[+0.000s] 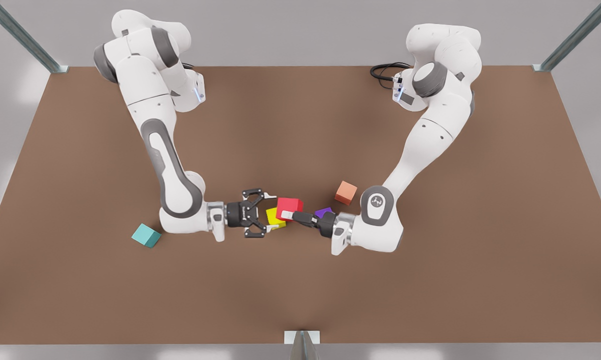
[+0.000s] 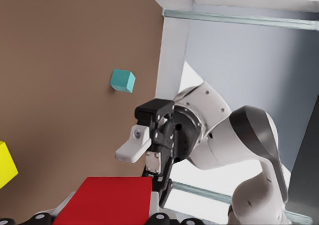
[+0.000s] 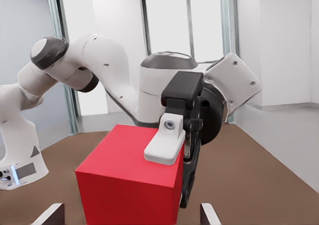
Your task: Pick up red wooden cube and pass to hand red wooden cube and place in blue wooden cube
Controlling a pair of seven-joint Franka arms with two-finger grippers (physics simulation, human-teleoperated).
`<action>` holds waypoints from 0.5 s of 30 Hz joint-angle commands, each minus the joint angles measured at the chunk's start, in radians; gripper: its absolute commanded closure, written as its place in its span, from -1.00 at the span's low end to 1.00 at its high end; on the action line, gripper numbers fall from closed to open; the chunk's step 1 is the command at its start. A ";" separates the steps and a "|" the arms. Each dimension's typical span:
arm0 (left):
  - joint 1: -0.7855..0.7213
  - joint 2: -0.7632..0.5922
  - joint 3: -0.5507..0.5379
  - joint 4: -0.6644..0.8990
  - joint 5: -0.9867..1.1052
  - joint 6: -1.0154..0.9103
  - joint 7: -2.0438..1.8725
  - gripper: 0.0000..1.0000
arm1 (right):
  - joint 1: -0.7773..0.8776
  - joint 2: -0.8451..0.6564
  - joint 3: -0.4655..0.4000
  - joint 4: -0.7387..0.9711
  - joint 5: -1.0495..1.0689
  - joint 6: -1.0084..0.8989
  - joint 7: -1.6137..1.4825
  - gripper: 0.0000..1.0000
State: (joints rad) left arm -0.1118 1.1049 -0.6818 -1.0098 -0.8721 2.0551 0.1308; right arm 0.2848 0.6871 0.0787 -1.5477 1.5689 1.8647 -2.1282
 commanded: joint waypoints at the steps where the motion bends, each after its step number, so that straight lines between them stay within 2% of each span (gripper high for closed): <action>1: 0.001 -0.002 -0.001 0.000 -0.008 0.003 0.342 -0.37 | 0.002 -0.001 0.004 0.001 0.019 0.019 -0.156 -1.00; 15: 0.004 0.009 -0.001 0.000 -0.024 0.005 0.342 -0.34 | 0.016 0.006 0.035 0.011 0.048 0.060 -0.156 -1.00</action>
State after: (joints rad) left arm -0.1074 1.1154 -0.6818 -1.0097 -0.8901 2.0609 0.3182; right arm 0.2998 0.6938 0.1109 -1.5382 1.6115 1.9042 -2.2168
